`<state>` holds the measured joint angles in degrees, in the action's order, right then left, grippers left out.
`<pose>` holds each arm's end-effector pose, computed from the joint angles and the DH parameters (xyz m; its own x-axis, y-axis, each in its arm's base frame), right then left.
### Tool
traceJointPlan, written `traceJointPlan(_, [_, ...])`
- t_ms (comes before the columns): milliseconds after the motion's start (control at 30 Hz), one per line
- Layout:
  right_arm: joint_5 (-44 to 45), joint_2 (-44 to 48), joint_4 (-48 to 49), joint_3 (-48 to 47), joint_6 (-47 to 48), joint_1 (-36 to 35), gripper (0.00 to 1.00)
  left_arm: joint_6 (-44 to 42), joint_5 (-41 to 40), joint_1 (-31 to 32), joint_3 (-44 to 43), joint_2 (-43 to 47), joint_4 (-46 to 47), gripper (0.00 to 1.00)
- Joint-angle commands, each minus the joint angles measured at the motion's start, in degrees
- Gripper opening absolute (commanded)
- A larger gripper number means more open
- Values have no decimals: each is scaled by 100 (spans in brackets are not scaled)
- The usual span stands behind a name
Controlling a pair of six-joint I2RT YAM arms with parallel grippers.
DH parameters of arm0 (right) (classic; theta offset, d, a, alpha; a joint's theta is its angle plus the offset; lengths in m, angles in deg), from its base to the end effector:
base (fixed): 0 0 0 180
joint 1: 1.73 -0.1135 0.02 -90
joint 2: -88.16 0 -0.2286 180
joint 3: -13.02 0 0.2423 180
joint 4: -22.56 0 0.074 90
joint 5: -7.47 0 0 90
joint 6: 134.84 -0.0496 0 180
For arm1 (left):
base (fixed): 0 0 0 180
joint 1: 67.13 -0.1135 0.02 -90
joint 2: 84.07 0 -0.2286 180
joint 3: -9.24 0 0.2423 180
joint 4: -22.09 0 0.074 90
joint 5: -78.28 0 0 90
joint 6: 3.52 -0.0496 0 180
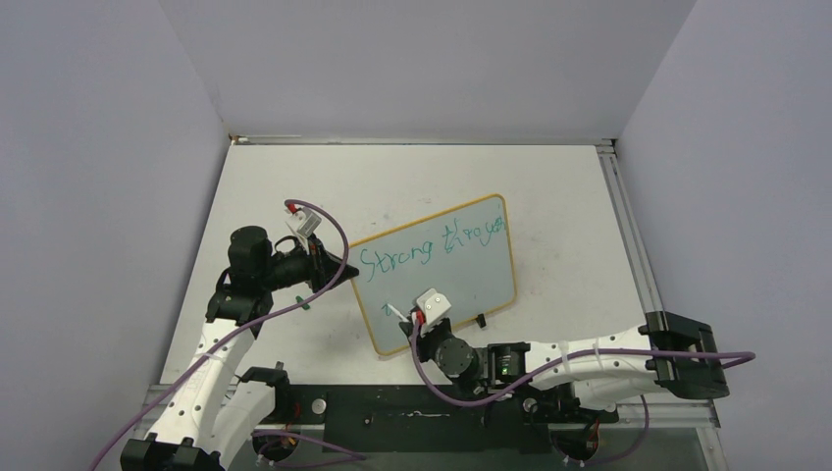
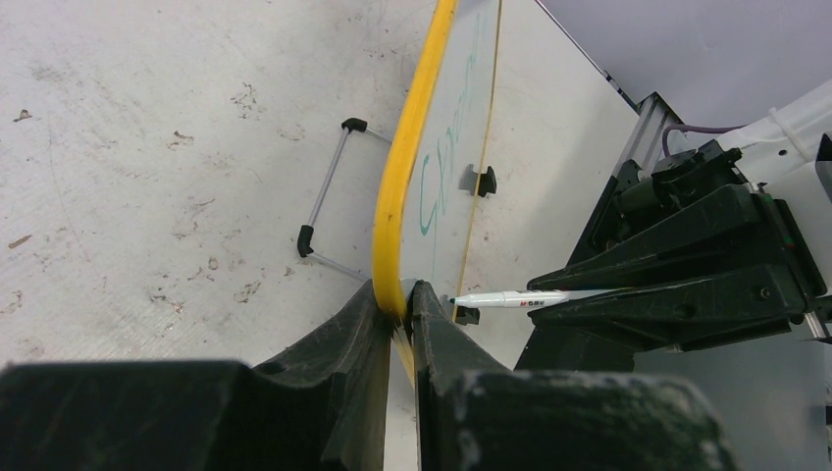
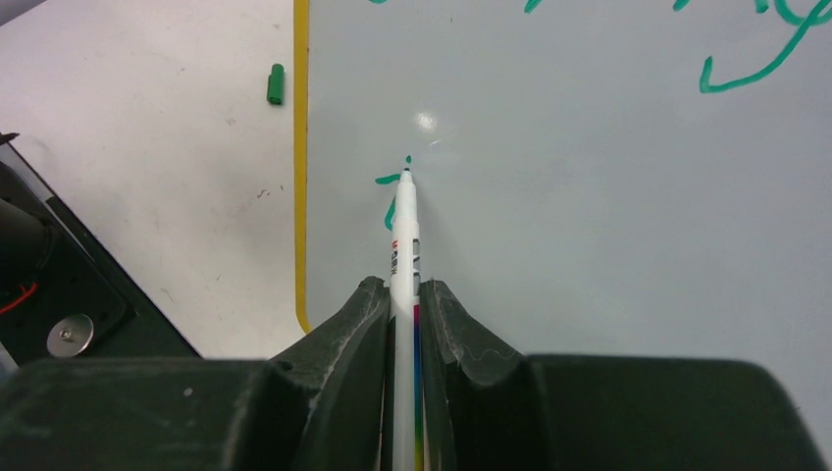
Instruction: Write a sentence on the whiteboard
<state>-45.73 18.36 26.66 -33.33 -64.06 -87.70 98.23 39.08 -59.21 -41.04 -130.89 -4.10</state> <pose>0.0487 0.2679 0.1939 -0.2719 -0.1080 -0.9563 -0.7091 0.6943 0.1232 0.1954 -0.0660 0.2541 -0.5366 -0.0553 -0.8420 0.7004 0.5273 -0.4810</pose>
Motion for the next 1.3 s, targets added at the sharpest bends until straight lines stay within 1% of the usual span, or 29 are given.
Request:
traceJointPlan(0, [27, -46, -67, 53, -248, -28, 5, -157, -31, 51, -115, 25, 158, 0])
traceJointPlan(367, [13, -293, -130, -67, -243, 10, 5, -155, -36, 55, -114, 25, 153, 0])
traceJointPlan(700, [702, -36, -557, -11, -625, 11, 5, -155, -50, 53, -115, 25, 151, 0])
traceJointPlan(900, [836, 52, -582, 12, -643, 3, 5, -155, -45, 56, -115, 16, 149, 0])
traceJointPlan(967, [814, 91, -501, 36, -572, -8, 5, -155, -53, 60, -110, 16, 149, 0])
traceJointPlan(1267, [582, 420, 422, 240, 183, -249, 5, -164, -46, 56, -115, 11, 149, 0])
